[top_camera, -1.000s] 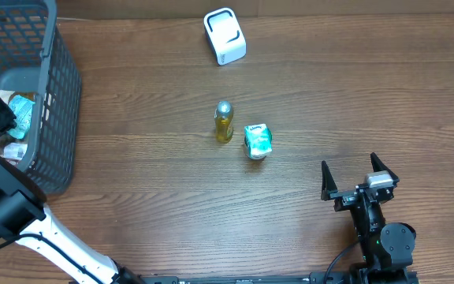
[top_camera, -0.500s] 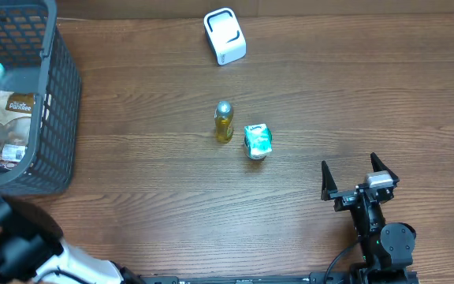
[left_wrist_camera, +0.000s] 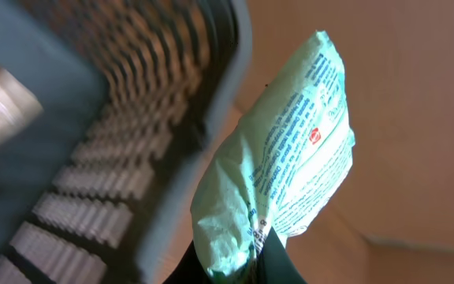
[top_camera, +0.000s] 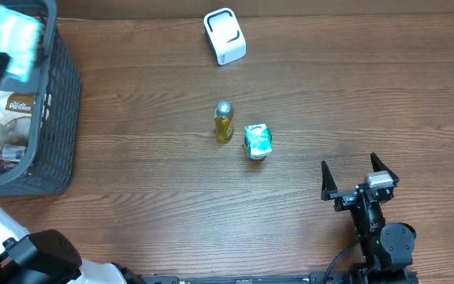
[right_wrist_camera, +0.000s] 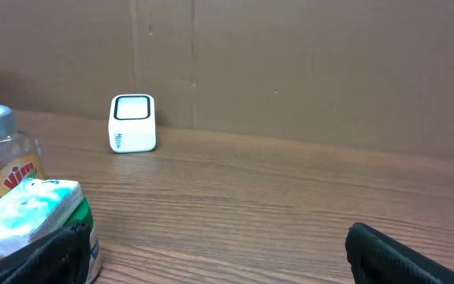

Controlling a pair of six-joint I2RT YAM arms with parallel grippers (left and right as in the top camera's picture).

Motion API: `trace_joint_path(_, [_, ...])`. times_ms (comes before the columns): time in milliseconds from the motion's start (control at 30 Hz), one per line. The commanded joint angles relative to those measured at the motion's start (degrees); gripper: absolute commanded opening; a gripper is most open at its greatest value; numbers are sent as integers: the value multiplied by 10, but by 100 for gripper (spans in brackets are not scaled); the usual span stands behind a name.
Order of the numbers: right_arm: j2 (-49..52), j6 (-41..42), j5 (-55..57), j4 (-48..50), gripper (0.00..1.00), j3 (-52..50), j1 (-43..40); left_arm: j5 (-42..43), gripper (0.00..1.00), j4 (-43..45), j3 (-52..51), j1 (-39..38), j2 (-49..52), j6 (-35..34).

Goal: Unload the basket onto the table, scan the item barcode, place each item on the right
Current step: 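Lift the wipes pack out and carry it toward the scanner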

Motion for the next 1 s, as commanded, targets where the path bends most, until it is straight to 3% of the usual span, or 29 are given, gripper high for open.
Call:
trace_joint_path(0, [-5,0,3,1,100,-6,-2,32,4,-40,3,-52,-9,8])
trace_joint_path(200, [-5,0,3,1,100,-6,-2,-88,4,-92,-15,-171,-9,20])
trace_joint_path(333, [-5,0,3,1,100,-6,-2,-181,4,-74,-55,-253,-9,-73])
trace_joint_path(600, [-5,0,3,1,100,-6,-2,-242,4,61,-211,-386,-9,-242])
trace_joint_path(767, [-5,0,3,1,100,-6,-2,-351,4,153,-335,-456,-9,-371])
trace_joint_path(967, [-5,0,3,1,100,-6,-2,-366,4,312,-466,-528,-9,-432])
